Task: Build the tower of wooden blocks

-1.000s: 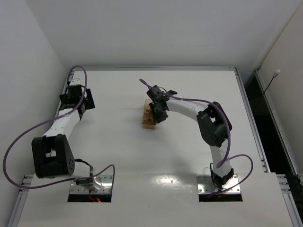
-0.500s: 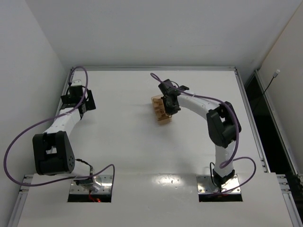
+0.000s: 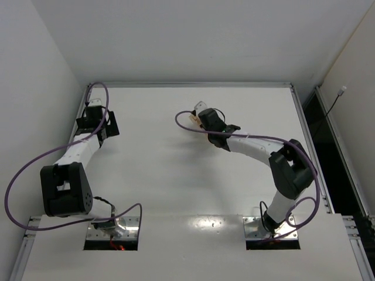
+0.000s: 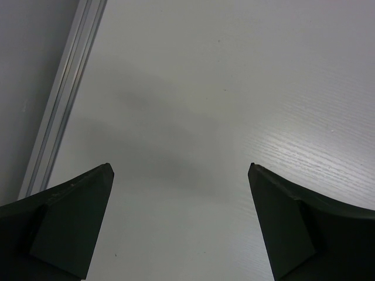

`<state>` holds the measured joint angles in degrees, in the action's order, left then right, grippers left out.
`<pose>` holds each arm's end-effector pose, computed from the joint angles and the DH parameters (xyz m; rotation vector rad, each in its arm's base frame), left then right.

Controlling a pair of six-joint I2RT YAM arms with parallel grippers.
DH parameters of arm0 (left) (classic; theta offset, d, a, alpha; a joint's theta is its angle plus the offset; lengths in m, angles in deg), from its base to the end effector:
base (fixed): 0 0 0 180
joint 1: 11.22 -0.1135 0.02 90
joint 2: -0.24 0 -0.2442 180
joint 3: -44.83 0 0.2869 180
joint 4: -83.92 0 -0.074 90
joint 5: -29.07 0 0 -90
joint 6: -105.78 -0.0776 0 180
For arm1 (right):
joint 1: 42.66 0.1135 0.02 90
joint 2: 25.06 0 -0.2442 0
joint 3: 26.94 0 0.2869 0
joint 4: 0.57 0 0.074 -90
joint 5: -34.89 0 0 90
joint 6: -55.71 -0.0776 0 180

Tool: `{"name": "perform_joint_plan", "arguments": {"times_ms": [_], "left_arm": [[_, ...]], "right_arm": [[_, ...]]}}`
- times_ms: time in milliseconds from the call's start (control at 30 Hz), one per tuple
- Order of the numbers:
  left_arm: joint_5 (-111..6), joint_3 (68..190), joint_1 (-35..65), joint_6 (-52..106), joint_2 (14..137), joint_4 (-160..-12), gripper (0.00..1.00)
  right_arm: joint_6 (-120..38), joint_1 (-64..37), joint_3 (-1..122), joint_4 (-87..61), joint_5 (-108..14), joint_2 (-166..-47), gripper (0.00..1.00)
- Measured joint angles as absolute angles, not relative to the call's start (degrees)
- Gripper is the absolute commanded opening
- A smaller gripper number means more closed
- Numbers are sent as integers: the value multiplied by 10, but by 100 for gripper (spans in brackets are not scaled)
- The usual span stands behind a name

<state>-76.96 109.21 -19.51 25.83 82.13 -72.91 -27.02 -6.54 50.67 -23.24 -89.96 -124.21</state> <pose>0.3649 0.0748 0.1721 -0.5046 2.2086 0.3024 0.3690 0.2143 0.1533 -0.5410 2.1469 -0.4362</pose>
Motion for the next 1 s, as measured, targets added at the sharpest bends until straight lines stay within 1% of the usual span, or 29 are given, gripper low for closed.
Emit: {"name": "perform_joint_plan", "arguments": {"times_ms": [167,367,533,667,767,1000], "left_arm": [[-767,1092,-195,261,821,-728,100],[-767,1092,-195,264,821,-728,100],[-766,1092,-195,264,821,-726,100],[-766,1093,-195,266,821,-725,100],[-766,1093,-195,268,821,-724,100],[-766,1101,-195,268,821,-719,100]], "right_arm": [[-108,-54,442,-82,-957,-1249,0],[90,-41,392,152,-998,-1292,0],[249,-23,341,328,-983,-1309,0],[376,-11,284,466,-937,-1323,0],[447,-8,254,522,-896,-1345,0],[549,-8,223,559,-826,-1373,0]]}}
